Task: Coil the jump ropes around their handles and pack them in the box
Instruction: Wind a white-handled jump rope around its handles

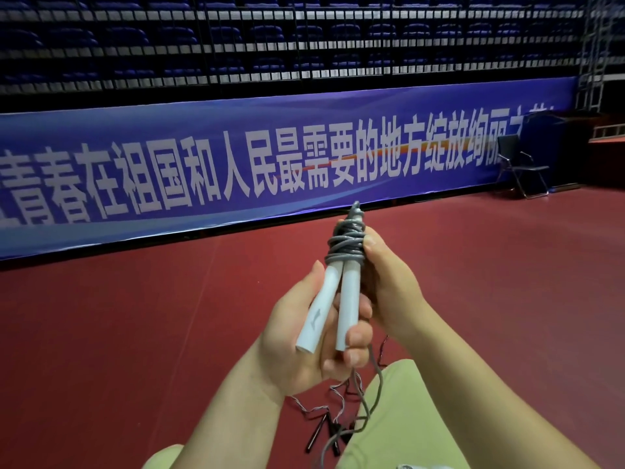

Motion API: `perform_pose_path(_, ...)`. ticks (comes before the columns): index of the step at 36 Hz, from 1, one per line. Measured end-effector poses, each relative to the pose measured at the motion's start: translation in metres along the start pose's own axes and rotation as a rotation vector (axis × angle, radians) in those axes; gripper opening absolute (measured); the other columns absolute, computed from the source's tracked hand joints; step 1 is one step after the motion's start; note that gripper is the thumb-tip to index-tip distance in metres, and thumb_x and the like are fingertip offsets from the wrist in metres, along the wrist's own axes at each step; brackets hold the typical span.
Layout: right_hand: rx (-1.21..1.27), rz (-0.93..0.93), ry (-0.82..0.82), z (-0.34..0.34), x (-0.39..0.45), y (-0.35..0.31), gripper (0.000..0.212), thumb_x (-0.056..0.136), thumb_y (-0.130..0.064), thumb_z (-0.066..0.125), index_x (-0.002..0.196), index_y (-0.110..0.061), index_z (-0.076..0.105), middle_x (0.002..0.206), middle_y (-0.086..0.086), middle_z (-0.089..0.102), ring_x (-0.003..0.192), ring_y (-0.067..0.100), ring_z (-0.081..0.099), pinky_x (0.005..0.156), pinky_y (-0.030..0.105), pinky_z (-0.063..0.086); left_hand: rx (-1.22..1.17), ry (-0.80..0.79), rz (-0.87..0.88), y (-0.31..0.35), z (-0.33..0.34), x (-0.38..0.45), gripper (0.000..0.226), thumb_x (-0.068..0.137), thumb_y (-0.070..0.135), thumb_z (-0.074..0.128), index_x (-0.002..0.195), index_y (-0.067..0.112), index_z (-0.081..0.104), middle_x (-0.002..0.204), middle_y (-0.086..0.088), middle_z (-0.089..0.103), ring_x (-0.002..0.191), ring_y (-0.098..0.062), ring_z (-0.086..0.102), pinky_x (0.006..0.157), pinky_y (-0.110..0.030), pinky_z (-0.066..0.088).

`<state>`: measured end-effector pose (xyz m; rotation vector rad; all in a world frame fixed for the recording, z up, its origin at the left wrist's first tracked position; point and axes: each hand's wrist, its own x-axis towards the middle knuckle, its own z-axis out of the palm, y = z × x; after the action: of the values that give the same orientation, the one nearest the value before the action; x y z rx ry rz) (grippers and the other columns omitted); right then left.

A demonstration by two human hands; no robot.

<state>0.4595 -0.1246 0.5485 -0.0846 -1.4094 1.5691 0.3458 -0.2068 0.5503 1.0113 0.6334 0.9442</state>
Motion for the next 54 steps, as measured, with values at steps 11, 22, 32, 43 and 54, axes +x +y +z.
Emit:
perform_pose_path(11, -0.549, 0.128, 0.073, -0.007, -0.006, -0.004, 0.03, 0.104, -0.043, 0.026, 0.113, -0.031, 0.052, 0.074, -0.006, 0.055, 0.059, 0.004, 0.051, 0.06, 0.021, 0.041, 0.598, 0.461, 0.098, -0.004, -0.001, 0.006, 0.069, 0.076, 0.076, 0.037, 0.093, 0.015, 0.064, 0.059, -0.001, 0.059, 0.049, -0.016, 0.053, 0.048, -0.024, 0.036)
perform_pose_path(22, -0.81, 0.182, 0.226, -0.004, -0.009, -0.001, 0.058, 0.068, -0.075, 0.045, 0.104, -0.031, 0.054, 0.082, -0.016, 0.061, 0.071, 0.003, 0.057, 0.07, 0.028, 0.046, 1.097, 0.672, 0.128, -0.01, -0.003, 0.01, 0.068, 0.084, 0.079, 0.015, 0.081, 0.028, 0.061, 0.063, 0.008, 0.056, 0.06, -0.014, 0.05, 0.065, -0.033, 0.04)
perform_pose_path(32, -0.384, 0.077, 0.246, 0.002, -0.013, -0.008, 0.025, 0.081, -0.042, 0.056, 0.088, -0.019, 0.062, 0.065, -0.014, 0.058, 0.06, 0.001, 0.054, 0.056, 0.017, 0.044, 1.13, 0.568, 0.211, -0.006, -0.003, 0.004, 0.034, 0.069, 0.073, 0.042, 0.077, 0.043, 0.057, 0.064, 0.02, 0.059, 0.062, -0.004, 0.055, 0.063, -0.031, 0.044)
perform_pose_path(43, 0.217, 0.118, -0.022, 0.002, -0.016, -0.012, 0.06, 0.052, -0.048, 0.084, 0.095, -0.008, 0.071, 0.068, 0.003, 0.059, 0.046, 0.006, 0.049, 0.042, 0.017, 0.043, 0.082, -0.158, 0.083, -0.019, -0.001, 0.002, 0.067, 0.081, 0.063, 0.059, 0.117, 0.006, 0.065, 0.104, -0.014, 0.07, 0.095, -0.027, 0.069, 0.08, -0.039, 0.057)
perform_pose_path(54, 0.235, 0.055, -0.149, 0.008, -0.017, -0.014, 0.076, 0.06, -0.055, 0.08, 0.11, -0.002, 0.058, 0.071, 0.003, 0.059, 0.06, 0.008, 0.056, 0.057, 0.019, 0.047, -0.388, -0.434, -0.007, -0.028, 0.011, 0.008, 0.075, 0.088, 0.07, 0.031, 0.104, 0.001, 0.058, 0.076, -0.008, 0.061, 0.067, -0.02, 0.062, 0.051, -0.022, 0.038)
